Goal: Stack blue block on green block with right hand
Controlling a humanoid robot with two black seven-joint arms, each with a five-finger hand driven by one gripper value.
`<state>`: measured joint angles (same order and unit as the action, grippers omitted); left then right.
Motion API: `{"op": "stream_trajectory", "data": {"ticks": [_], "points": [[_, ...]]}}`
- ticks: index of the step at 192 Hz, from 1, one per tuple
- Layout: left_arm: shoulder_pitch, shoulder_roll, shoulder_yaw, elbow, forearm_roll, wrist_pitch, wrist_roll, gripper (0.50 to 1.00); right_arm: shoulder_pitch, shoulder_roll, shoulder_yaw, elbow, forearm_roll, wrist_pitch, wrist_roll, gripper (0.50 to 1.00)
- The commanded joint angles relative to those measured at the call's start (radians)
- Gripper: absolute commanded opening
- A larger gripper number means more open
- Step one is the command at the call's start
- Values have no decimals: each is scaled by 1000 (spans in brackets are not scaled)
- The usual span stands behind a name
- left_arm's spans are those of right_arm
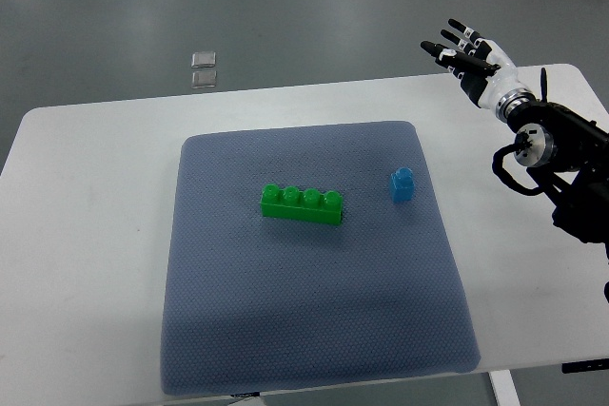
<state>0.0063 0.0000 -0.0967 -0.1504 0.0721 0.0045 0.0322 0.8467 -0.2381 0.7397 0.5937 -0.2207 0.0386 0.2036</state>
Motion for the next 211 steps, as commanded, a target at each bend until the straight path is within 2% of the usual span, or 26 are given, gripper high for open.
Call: {"op": "stream_trajectory", "data": {"ticks": [1,48,75,125,144,173,190,211], "points": [[0,0,0,0,0,0,0,1000,0,0,-3,0,0,1,0,928],[0,0,0,0,0,0,0,1000,0,-4,-9,5,-2,4,0,928],[0,0,0,0,0,0,0,1000,-3,-18,-8,5,-35,49,3,926],[0,0,0,0,0,0,0,1000,0,-92,-6,17,-299,144,72,926],[0,0,0,0,0,0,0,1000,2,-141,-9,87,-423,213,97,926],[0,0,0,0,0,0,0,1000,8,-188,-13,201,-611,251,100,926],[1,0,0,0,0,0,0,1000,31,-224,-32,273,-741,308,100,926],[0,0,0,0,0,0,0,1000,69,-260,-105,350,-873,343,96,926]]}}
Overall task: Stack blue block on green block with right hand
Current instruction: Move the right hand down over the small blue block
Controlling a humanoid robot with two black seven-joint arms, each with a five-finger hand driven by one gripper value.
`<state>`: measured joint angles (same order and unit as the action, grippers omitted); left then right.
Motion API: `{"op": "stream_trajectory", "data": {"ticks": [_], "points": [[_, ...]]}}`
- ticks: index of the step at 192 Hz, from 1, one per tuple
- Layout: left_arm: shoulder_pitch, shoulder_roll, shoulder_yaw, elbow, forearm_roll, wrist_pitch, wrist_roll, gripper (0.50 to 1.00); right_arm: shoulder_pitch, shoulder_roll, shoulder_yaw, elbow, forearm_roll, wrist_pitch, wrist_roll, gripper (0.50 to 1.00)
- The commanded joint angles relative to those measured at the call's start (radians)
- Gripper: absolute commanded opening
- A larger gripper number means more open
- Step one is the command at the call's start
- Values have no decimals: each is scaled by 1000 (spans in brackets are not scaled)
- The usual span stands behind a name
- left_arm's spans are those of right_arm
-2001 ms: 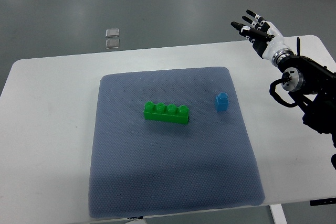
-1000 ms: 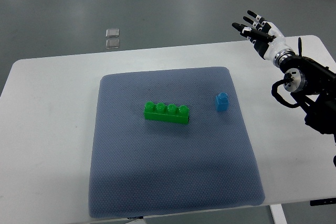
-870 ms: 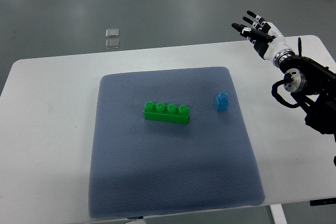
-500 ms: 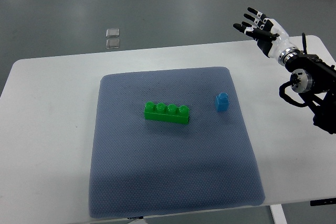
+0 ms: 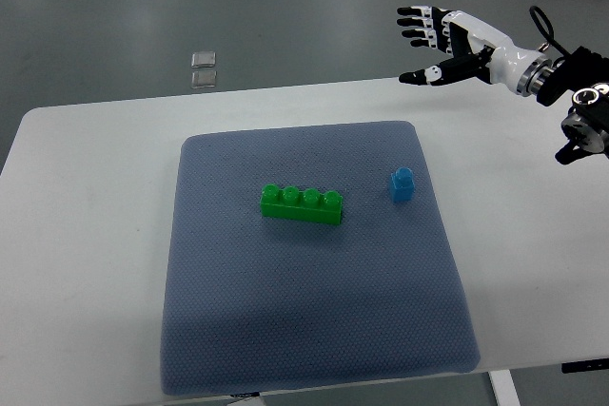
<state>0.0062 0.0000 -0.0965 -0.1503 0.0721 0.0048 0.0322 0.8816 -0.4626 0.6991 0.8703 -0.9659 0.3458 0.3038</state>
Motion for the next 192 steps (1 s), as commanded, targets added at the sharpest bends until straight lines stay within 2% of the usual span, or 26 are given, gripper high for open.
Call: {"op": "stream_trajectory", "data": {"ticks": [1,66,100,144,192], "points": [[0,0,0,0,0,0,0,1000,34,-36,-64,73,-128,36,-5,926],[0,0,0,0,0,0,0,1000,145,-103,-389,180,-313,48,-57,926],[0,0,0,0,0,0,0,1000,185,-100,-493,184,-367,44,-104,926],[0,0,0,0,0,0,0,1000,192,-84,-520,180,-369,30,-183,919],[0,0,0,0,0,0,0,1000,183,-68,-521,167,-370,10,-207,909]]}}
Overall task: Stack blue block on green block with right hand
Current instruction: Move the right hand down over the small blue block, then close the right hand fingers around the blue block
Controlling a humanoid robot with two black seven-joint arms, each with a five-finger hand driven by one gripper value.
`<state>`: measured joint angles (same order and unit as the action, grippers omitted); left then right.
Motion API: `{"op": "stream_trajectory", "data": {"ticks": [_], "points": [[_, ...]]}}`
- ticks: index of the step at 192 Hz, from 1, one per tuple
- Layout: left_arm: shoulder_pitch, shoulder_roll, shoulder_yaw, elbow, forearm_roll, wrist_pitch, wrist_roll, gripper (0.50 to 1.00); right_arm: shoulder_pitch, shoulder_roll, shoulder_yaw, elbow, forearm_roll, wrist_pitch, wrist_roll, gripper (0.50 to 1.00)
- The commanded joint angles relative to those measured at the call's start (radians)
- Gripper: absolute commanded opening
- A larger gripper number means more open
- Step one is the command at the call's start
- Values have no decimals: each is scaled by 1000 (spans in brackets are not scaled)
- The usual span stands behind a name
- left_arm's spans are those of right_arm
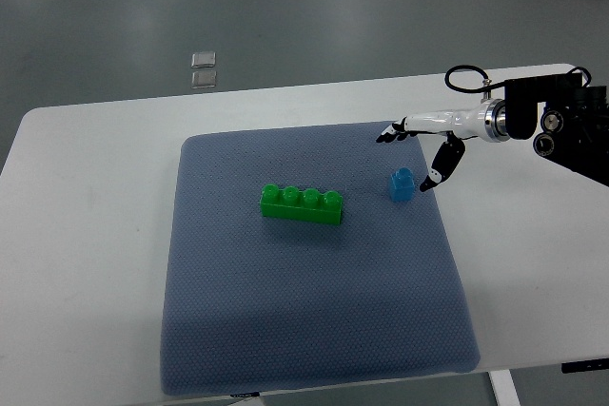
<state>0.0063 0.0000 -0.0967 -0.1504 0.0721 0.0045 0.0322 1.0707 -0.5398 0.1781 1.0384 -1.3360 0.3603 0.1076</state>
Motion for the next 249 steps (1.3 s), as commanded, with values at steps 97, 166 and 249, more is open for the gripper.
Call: {"op": "stream_trajectory", "data": {"ticks": [97,166,249], "points": [[0,0,0,0,0,0,0,1000,-12,32,-35,-15,-2,-18,-17,805],[0,0,0,0,0,0,0,1000,-15,40,-61,-18,-2,-29,-22,776],[0,0,0,0,0,0,0,1000,-17,51,-65,-37,-2,-34,-23,725]]}}
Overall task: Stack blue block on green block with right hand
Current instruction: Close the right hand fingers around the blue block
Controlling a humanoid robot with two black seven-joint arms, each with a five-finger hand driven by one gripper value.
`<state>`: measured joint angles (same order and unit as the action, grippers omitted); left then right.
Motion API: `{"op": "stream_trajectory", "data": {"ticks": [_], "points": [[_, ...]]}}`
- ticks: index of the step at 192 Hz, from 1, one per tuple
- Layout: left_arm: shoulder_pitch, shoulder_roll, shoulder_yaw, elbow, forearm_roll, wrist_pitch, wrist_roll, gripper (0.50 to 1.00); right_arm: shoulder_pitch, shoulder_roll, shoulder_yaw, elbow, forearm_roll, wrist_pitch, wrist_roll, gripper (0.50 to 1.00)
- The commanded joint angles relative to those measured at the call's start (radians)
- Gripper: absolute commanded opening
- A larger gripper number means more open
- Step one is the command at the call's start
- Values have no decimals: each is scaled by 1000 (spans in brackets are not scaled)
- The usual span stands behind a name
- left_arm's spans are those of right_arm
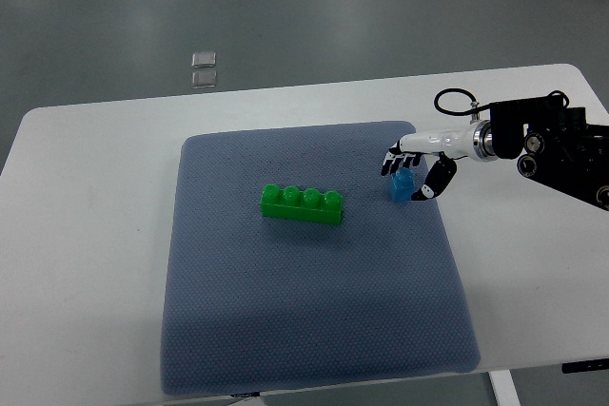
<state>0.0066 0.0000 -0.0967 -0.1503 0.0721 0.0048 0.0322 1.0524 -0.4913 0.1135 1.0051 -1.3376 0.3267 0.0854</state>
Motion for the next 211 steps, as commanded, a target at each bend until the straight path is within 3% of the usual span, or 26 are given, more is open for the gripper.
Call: {"op": "stream_trajectory", "data": {"ticks": [1,69,211], "points": [[0,0,0,0,0,0,0,1000,1,2,0,-3,0,0,-1,725],[0,0,0,0,0,0,0,1000,1,5,0,-22,0,-2,-1,697],[0,0,0,0,0,0,0,1000,1,25,-2,-31,-11,-8,-1,690]]}}
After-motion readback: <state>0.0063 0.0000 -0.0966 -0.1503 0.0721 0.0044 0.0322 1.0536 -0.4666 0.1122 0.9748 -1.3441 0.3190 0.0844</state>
